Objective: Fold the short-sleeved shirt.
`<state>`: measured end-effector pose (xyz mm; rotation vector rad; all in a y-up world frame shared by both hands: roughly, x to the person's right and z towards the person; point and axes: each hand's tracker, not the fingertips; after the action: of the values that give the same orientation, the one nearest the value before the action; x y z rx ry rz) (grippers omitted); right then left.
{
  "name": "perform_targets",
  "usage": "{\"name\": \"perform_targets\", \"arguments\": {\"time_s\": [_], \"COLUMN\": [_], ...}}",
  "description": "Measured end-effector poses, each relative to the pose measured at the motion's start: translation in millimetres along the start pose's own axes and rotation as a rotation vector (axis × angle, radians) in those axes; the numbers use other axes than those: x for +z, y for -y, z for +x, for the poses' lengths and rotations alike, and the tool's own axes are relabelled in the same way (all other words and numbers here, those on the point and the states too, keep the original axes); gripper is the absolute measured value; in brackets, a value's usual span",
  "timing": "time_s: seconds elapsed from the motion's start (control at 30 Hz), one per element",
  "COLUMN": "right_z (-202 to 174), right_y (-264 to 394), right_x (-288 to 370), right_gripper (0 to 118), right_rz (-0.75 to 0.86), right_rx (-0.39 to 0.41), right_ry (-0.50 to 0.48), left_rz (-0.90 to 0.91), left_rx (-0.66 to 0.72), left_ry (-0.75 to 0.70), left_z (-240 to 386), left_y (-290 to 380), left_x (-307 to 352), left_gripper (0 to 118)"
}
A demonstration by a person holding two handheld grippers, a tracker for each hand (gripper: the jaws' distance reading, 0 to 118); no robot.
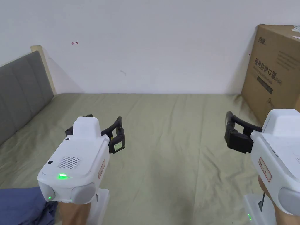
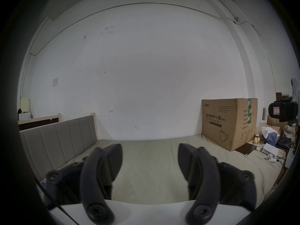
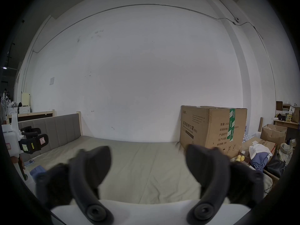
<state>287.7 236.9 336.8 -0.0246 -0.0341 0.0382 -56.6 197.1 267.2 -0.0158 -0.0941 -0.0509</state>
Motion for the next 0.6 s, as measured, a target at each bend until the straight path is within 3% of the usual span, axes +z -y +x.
{"name": "perform_targets", "arguments": {"time_s": [0.1, 0.6], "right_z": [-3.1, -4.4], "right_y": [0.8, 3.5], "right_x": [0.5, -0.1], "right_gripper": [114, 118], "right_rz": [0.021, 0.026], "right_rx": [-0.001, -0.005], "right_ry": [0.026, 0.053], "left_rz": [-0.004, 0.035], "left_rx": [0.014, 0.011], "left_ry": [-0.001, -0.019], "left_z": [-0.8, -0.6], "left_y": [-0.8, -3.2], "left_x": [0.3, 3.6], "left_gripper": [118, 118]}}
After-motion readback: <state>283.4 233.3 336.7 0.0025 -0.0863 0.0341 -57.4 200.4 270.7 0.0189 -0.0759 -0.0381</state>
